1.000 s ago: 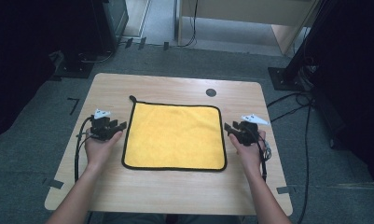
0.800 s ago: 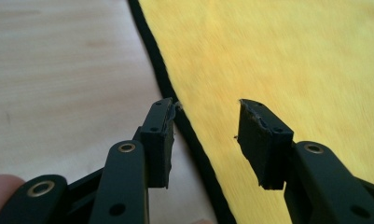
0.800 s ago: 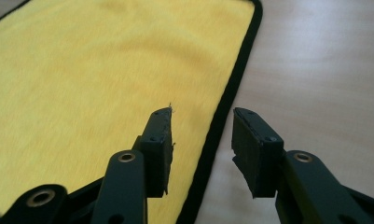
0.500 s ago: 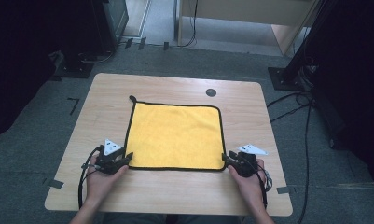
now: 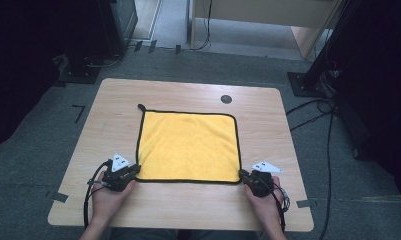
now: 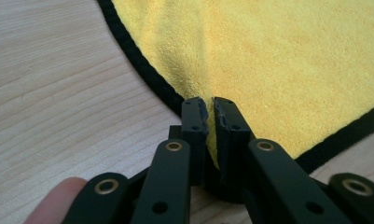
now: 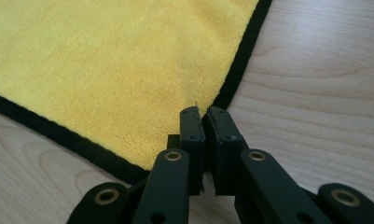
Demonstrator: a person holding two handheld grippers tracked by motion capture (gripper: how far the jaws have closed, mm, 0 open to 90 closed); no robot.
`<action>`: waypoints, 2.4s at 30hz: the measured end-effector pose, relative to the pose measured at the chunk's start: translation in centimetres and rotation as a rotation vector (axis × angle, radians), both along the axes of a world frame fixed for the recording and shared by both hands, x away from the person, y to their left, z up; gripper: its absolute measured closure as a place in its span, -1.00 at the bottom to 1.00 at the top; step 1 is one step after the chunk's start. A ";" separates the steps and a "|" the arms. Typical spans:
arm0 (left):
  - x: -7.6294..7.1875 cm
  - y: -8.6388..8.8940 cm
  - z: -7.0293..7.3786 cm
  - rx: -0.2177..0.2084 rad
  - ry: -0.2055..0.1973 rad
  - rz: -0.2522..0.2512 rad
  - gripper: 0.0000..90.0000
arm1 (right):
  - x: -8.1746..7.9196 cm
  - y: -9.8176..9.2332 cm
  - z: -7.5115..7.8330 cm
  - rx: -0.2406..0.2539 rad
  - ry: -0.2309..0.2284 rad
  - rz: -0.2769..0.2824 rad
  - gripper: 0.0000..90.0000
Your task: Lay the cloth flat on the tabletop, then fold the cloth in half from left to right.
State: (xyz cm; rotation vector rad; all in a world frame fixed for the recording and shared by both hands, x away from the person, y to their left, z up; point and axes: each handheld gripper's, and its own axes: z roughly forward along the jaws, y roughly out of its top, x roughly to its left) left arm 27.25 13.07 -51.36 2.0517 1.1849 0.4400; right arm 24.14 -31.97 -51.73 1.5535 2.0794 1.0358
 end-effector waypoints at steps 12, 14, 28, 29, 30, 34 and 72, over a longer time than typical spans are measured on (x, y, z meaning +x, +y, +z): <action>-1.4 1.2 0.2 -0.029 0.049 -0.034 0.92 | -2.1 -0.2 0.3 -0.031 0.023 0.024 0.94; -1.8 1.4 0.3 -0.038 0.059 -0.045 0.92 | -2.7 -0.1 0.4 -0.038 0.024 0.026 0.94; -3.6 1.8 0.0 -0.033 0.004 -0.079 0.26 | -5.0 -1.1 0.6 0.014 0.007 0.000 0.37; -3.5 2.0 0.1 -0.048 0.008 -0.075 0.22 | -5.0 -1.3 0.8 0.038 -0.005 -0.010 0.34; -3.5 2.1 0.1 -0.056 0.014 -0.065 0.19 | -5.0 -1.5 1.0 0.050 -0.023 -0.012 0.29; -3.3 2.4 0.0 -0.072 0.026 -0.036 0.11 | -4.9 -1.9 1.9 0.062 -0.060 -0.048 0.20; -3.5 2.2 0.1 -0.016 0.014 -0.019 0.08 | 6.7 12.5 9.2 0.031 -0.153 0.197 0.09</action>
